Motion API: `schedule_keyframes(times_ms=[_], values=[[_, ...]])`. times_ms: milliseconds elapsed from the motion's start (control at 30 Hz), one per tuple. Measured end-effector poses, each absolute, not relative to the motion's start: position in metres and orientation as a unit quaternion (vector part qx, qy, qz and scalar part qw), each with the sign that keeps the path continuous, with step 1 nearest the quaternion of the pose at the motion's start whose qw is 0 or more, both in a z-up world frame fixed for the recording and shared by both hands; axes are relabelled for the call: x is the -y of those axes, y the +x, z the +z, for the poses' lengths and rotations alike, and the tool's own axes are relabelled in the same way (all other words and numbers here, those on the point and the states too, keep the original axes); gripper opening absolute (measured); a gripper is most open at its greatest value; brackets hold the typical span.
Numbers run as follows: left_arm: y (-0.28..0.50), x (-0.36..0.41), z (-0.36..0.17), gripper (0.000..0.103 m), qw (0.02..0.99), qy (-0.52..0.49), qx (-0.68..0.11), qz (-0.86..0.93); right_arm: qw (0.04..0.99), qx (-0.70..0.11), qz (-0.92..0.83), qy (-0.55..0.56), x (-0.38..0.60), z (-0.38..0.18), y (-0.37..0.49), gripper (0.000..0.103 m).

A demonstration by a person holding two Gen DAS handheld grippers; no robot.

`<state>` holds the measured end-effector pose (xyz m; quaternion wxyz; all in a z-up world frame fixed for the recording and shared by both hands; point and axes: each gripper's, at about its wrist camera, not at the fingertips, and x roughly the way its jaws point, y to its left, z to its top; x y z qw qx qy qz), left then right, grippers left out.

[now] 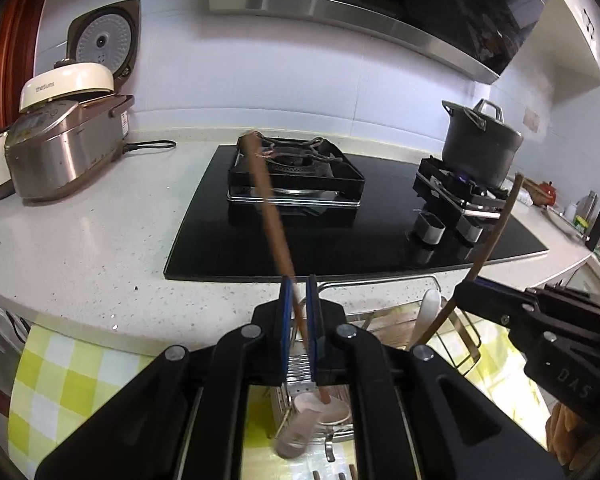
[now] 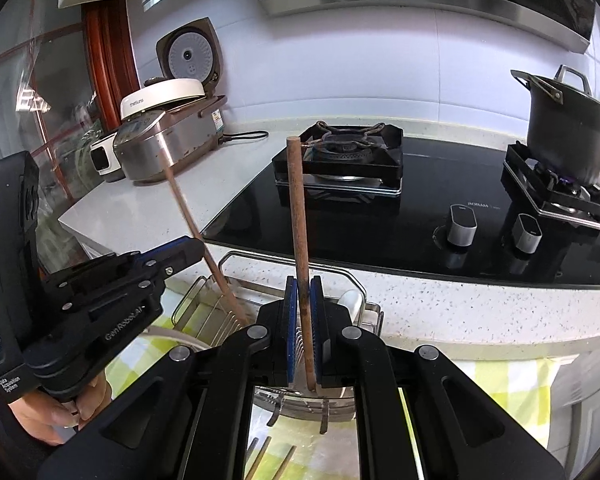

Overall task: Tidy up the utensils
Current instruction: 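Drop the chopsticks into the wire rack and open both tools, then close the right tool on another brown chopstick while the left tool approaches the chopsticks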

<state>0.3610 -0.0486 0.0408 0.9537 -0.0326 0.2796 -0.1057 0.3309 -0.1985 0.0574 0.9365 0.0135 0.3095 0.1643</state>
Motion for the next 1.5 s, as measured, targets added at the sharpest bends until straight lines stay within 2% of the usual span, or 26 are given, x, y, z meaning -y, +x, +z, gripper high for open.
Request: schedule_keyframes(times_ms=[233, 467, 500, 533, 600, 700, 833, 967, 1100, 1367, 1500], values=[[0.338, 0.033, 0.067, 0.007, 0.959, -0.04, -0.262, -0.099, 0.941, -0.298, 0.156, 0.022, 0.21, 0.072, 0.312, 0.009], [0.28, 0.013, 0.085, 0.009, 0.963, -0.044, -0.244, -0.102, 0.944, -0.293, 0.147, 0.041, 0.227, 0.078, 0.27, 0.014], [0.268, 0.012, 0.083, 0.016, 0.963, -0.041, -0.246, -0.103, 0.944, -0.291, 0.147, 0.046, 0.23, 0.076, 0.261, 0.022], [0.259, 0.011, 0.08, 0.031, 0.963, -0.039, -0.247, -0.102, 0.945, -0.289, 0.144, 0.049, 0.232, 0.073, 0.251, 0.043], [0.24, 0.01, 0.071, 0.052, 0.963, -0.039, -0.248, -0.101, 0.948, -0.283, 0.141, 0.049, 0.232, 0.068, 0.233, 0.068], [0.22, 0.012, 0.05, 0.052, 0.959, -0.029, -0.264, -0.102, 0.946, -0.29, 0.139, 0.037, 0.227, 0.054, 0.21, 0.067], [0.196, 0.006, 0.017, 0.063, 0.953, -0.032, -0.287, -0.095, 0.944, -0.298, 0.135, 0.037, 0.228, 0.035, 0.189, 0.067], [0.177, -0.006, -0.01, 0.066, 0.947, -0.05, -0.307, -0.088, 0.938, -0.313, 0.135, 0.058, 0.236, 0.013, 0.172, 0.067], [0.16, -0.019, -0.03, 0.075, 0.943, -0.063, -0.317, -0.081, 0.933, -0.325, 0.133, 0.074, 0.242, -0.007, 0.159, 0.067], [0.136, -0.019, -0.067, 0.076, 0.935, -0.056, -0.342, -0.081, 0.92, -0.361, 0.13, 0.084, 0.229, -0.056, 0.145, 0.067], [0.133, -0.018, -0.083, 0.08, 0.927, -0.05, -0.362, -0.08, 0.912, -0.383, 0.12, 0.082, 0.218, -0.08, 0.149, 0.067]])
